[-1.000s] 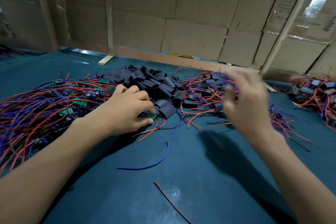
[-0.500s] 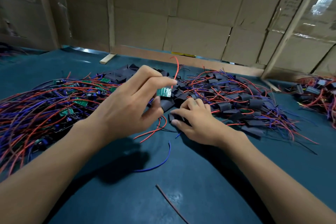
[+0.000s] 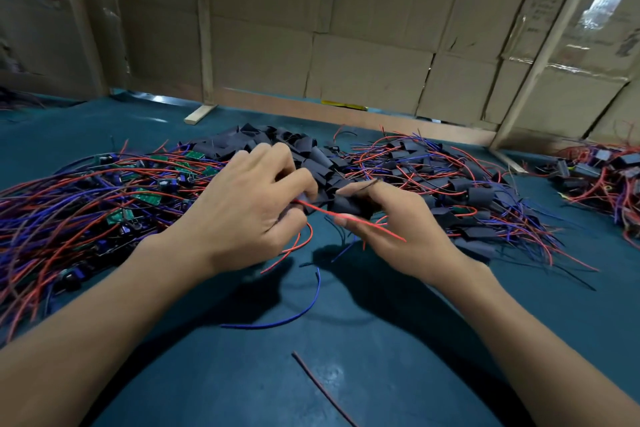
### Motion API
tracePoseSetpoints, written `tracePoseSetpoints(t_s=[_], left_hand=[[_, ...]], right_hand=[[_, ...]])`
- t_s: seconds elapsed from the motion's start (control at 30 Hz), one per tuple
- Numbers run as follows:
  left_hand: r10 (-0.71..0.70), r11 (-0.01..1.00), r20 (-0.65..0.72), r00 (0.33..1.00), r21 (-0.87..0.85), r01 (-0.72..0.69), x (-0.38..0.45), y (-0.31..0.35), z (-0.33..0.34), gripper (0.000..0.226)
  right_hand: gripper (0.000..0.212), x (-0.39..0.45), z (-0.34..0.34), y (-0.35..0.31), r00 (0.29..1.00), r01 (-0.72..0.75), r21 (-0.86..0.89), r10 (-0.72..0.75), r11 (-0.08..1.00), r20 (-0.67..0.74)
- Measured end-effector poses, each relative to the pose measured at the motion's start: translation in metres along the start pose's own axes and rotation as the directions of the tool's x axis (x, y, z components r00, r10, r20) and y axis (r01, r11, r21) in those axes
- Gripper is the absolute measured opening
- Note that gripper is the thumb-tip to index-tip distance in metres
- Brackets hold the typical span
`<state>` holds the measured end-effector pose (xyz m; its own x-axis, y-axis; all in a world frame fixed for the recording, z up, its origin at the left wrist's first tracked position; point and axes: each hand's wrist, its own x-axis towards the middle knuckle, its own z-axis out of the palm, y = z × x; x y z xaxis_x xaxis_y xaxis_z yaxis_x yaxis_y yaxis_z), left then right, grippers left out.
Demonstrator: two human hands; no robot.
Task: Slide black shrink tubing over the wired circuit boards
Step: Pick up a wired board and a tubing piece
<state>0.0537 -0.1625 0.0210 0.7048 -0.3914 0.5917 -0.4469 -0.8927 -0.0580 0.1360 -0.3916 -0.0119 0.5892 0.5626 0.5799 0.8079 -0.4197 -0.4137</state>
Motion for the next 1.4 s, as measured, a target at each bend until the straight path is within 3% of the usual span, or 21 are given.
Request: tracePoseSetpoints(t_s=[0.07, 0.17, 0.27, 0.4, 0.53, 0.57, 0.63, 0.73, 0.8, 0.93, 1.03, 1.13, 1.23, 1.3, 1.4], left_hand=[[-0.026, 0.998, 0.062, 0.998, 0.056, 0.022, 0.001, -0.002, 0.003, 0.036], [-0.024, 0.999, 0.156, 0.987, 0.041, 0.018, 0.0, -0.005, 0.008, 0.039], [0.045, 0.994, 0.151, 0.988, 0.091, -0.06, -0.001, -0.007, 0.011, 0.04], [0.108, 0.976, 0.095, 0.99, 0.177, -0.124, 0.0, -0.003, 0.015, 0.025], [0.116, 0.993, 0.118, 0.986, -0.009, -0.116, 0.001, 0.001, 0.016, 0.027], [0.099, 0.994, 0.136, 0.986, -0.064, -0.091, 0.0, 0.003, 0.015, 0.034], [0.08, 0.991, 0.135, 0.988, -0.119, -0.064, 0.0, 0.004, 0.015, 0.046], [0.092, 0.989, 0.14, 0.986, -0.128, -0.074, 0.001, 0.007, 0.016, 0.066], [0.096, 0.994, 0.16, 0.983, -0.061, -0.087, 0.002, 0.009, 0.018, 0.068], [-0.017, 0.993, 0.241, 0.97, 0.118, -0.012, 0.001, 0.017, 0.023, 0.03], [-0.061, 0.968, 0.272, 0.96, 0.251, -0.01, -0.001, 0.022, 0.025, 0.017], [0.059, 0.976, 0.169, 0.984, 0.199, -0.093, -0.001, 0.027, 0.025, 0.011], [0.121, 0.989, 0.143, 0.982, -0.107, -0.106, 0.002, 0.033, 0.03, 0.011], [0.101, 0.946, 0.115, 0.988, -0.32, -0.06, 0.002, 0.034, 0.034, 0.015], [0.092, 0.897, 0.03, 0.995, -0.437, -0.069, 0.0, 0.032, 0.035, 0.019]], right_hand=[[0.04, 0.0, 0.004, -0.005, 0.996, -0.09, 0.191, 0.093, 0.977, -0.008], [0.051, 0.001, 0.007, -0.013, 0.966, -0.246, 0.454, 0.256, 0.857, 0.039], [0.056, 0.001, 0.007, -0.016, 0.964, -0.251, 0.438, 0.265, 0.863, 0.03], [0.061, 0.001, 0.007, -0.016, 0.947, -0.306, 0.511, 0.314, 0.803, 0.073], [0.035, 0.005, 0.003, -0.018, 0.924, -0.318, 0.615, 0.381, 0.721, 0.03], [0.024, 0.008, 0.001, -0.019, 0.901, -0.322, 0.687, 0.433, 0.651, 0.013], [0.014, 0.013, -0.005, -0.022, 0.827, -0.343, 0.85, 0.557, 0.399, 0.072], [0.029, 0.018, -0.009, -0.027, 0.755, -0.314, 0.949, 0.616, 0.04, 0.224], [0.031, 0.018, -0.007, -0.033, 0.769, -0.279, 0.959, 0.586, -0.051, 0.254], [0.032, 0.016, 0.005, -0.048, 0.785, -0.205, 0.964, 0.56, -0.169, 0.265], [0.039, 0.015, 0.01, -0.054, 0.796, -0.232, 0.96, 0.536, -0.159, 0.281], [0.037, 0.015, 0.011, -0.056, 0.786, -0.267, 0.957, 0.549, -0.11, 0.283], [0.034, 0.015, 0.01, -0.054, 0.761, -0.225, 0.967, 0.599, -0.117, 0.25], [0.032, 0.015, 0.01, -0.05, 0.75, -0.185, 0.976, 0.625, -0.113, 0.214], [0.031, 0.015, 0.009, -0.041, 0.77, -0.169, 0.983, 0.614, -0.066, 0.174]])
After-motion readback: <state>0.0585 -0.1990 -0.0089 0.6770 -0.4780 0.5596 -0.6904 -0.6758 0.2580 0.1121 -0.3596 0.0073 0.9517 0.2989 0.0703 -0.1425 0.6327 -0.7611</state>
